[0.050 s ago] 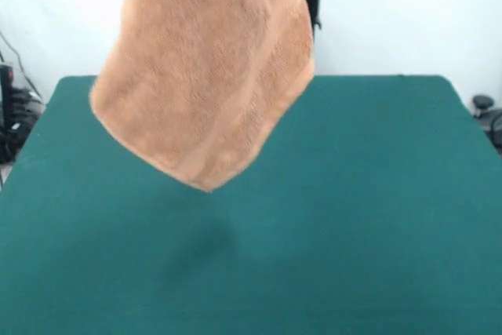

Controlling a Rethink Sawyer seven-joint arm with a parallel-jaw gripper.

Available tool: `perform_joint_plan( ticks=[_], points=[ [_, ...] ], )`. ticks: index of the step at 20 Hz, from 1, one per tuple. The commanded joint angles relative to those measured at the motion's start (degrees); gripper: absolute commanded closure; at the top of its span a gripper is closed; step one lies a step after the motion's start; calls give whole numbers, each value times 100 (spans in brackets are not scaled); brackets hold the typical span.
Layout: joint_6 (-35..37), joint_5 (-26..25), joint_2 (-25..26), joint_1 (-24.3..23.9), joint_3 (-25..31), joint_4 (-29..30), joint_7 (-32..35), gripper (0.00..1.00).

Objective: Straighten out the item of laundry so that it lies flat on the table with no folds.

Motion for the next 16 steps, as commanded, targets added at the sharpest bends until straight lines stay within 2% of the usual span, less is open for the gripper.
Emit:
perform_joint_plan(
  ticks=[1,7,16],
  points=[
    [928,139,587,154,638,-1050,953,100],
    [1148,119,1030,205,654,-1746,1026,100],
    [1027,174,1399,290,539,-2105,1016,100]
  ],
)
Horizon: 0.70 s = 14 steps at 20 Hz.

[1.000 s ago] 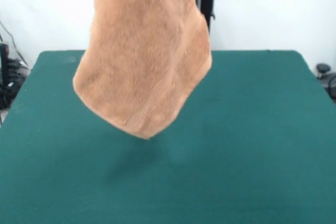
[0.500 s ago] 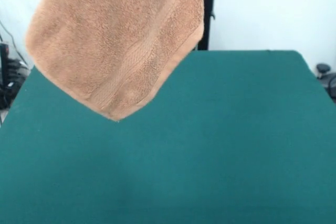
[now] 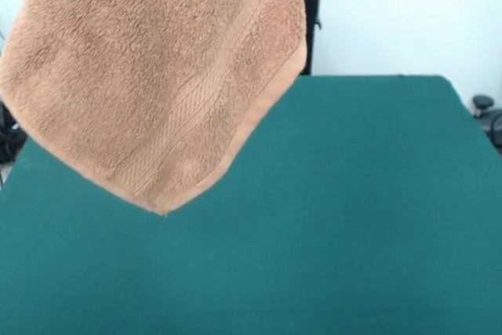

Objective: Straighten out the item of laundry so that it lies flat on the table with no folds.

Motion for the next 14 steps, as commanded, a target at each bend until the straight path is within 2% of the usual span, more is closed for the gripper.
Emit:
perform_joint_plan(
  ticks=[1,4,9,14],
  points=[
    [445,159,702,271,513,-240,1018,100],
    [169,175,717,300,445,-83,992,100],
    [-496,242,607,320,352,544,923,100],
    [-845,274,604,324,334,825,884,100]
  ],
)
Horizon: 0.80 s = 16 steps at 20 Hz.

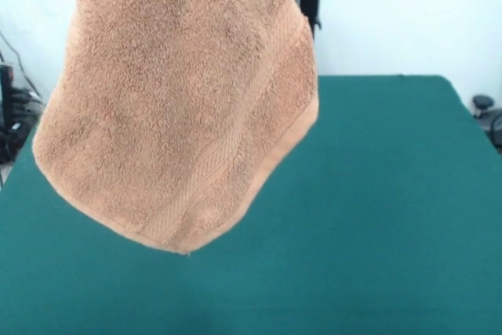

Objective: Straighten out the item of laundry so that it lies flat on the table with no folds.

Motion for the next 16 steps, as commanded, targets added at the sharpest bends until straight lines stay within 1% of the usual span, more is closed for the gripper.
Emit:
perform_joint_plan(
  ticks=[1,5,8,16],
  points=[
    [-710,217,104,238,343,968,879,100],
    [-867,233,170,253,345,992,932,100],
    [-876,247,253,264,342,899,978,100],
    [-682,235,574,287,353,366,1092,100]
  ],
)
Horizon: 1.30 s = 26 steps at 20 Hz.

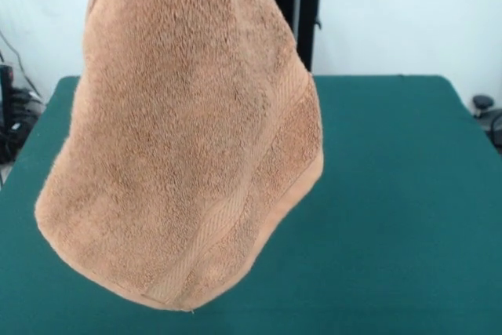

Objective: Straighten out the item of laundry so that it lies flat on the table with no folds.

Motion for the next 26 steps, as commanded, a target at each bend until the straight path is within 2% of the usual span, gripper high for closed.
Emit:
perform_joint_plan(
  ticks=[1,3,7,15,26],
  points=[
    [-65,196,309,219,356,257,1108,100],
    [-47,197,412,228,367,124,1152,100],
    [-390,228,455,259,339,325,1245,100],
    [-1582,221,178,319,193,1549,1299,100],
    [-2897,231,-55,332,33,2926,1430,100]
  ],
)
